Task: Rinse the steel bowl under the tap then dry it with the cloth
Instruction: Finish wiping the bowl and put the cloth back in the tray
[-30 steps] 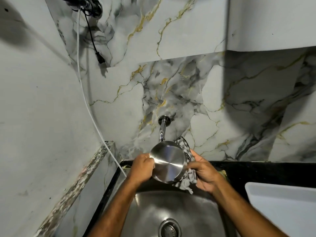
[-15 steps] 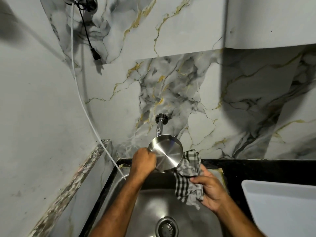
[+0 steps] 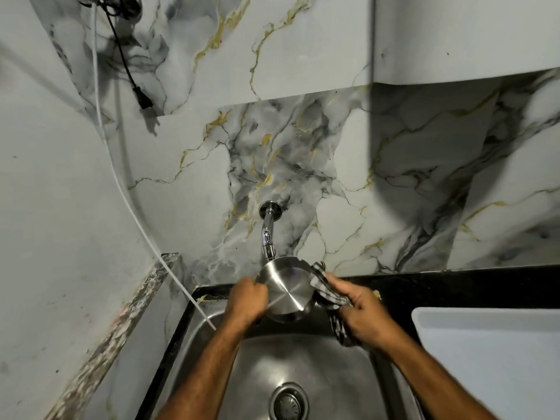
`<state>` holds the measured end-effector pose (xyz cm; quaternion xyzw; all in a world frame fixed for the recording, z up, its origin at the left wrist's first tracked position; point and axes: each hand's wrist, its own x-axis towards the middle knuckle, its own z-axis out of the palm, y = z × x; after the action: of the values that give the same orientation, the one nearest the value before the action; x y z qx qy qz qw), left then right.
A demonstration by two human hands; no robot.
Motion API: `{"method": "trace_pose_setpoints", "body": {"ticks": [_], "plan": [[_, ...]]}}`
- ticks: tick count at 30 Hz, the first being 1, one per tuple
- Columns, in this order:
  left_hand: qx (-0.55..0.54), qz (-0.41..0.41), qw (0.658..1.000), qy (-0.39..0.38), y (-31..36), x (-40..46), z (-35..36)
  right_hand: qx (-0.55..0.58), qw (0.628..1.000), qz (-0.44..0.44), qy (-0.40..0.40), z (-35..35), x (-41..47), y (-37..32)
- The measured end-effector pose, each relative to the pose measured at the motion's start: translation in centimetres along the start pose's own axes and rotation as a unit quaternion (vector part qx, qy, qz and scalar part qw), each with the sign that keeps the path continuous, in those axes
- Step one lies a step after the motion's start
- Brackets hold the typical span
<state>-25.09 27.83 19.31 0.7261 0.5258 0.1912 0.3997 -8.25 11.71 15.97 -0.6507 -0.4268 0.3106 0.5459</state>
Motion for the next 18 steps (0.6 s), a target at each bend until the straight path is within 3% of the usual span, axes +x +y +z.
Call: {"method": "trace_pose_setpoints", "body": {"ticks": [3,7,12,18], "plan": [[-0.006,-0.021,1.0,0.003,-0.4,0.4,1.2,-0.053,0.998,0.01,0.024,1.1,-2.5,2.1],[-0.045,-0.022,0.998,-0.039,0.2,0.2,5.1,0.071,0.995,0.042,0.057,-1.1,-5.5,3.0],[-0.114,-0.047,0.983,-0.138,3.4,-3.2,12.7,0.23,0.948,0.136,0.173,-9.5,-10.4,5.0],[-0.135,-0.092,0.961,-0.225,9.2,-9.6,27.4,0.115,0.921,0.216,0.302,-25.0,-16.0,10.1]]}}
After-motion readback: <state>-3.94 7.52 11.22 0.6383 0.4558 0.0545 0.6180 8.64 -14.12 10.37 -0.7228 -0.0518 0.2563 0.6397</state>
